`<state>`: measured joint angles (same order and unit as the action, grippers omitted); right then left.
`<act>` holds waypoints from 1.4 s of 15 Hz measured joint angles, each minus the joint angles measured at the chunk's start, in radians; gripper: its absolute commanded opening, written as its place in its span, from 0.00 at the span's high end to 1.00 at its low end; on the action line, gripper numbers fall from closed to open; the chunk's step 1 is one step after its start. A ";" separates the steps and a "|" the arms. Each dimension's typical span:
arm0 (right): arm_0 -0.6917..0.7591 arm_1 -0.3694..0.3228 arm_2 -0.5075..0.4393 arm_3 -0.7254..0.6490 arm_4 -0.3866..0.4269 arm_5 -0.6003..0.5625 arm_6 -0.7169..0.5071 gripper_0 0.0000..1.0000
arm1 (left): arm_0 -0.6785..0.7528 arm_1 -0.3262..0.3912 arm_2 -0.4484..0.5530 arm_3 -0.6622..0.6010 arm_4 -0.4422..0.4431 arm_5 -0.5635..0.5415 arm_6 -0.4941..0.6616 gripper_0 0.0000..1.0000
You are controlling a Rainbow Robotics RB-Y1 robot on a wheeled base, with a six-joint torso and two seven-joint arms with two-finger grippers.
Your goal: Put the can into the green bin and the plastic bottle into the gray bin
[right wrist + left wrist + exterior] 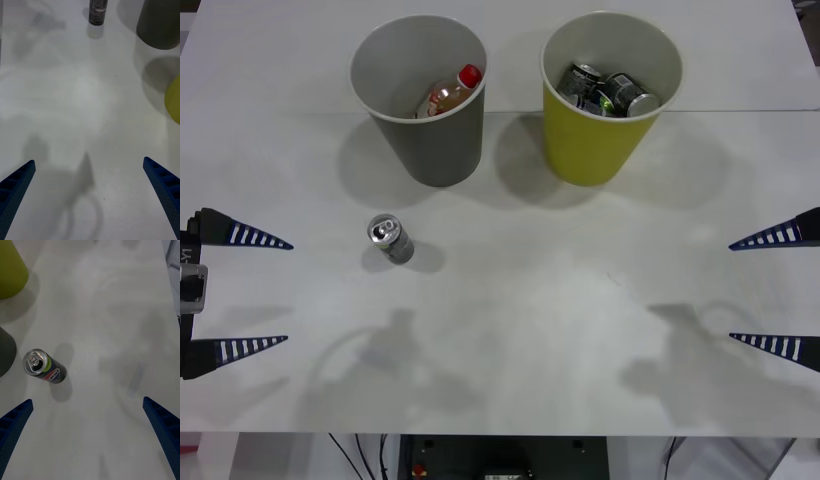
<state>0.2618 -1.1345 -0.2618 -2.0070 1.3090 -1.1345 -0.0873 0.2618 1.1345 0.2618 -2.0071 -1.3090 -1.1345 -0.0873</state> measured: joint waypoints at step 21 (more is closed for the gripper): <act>0.000 0.000 0.000 0.000 0.000 0.000 0.000 0.00 | -0.114 -0.071 -0.197 0.303 0.303 0.177 -0.022 0.00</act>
<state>0.2618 -1.1345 -0.2618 -2.0070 1.3090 -1.1345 -0.0873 0.1478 1.0638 0.0652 -1.7041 -1.0056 -0.9574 -0.1091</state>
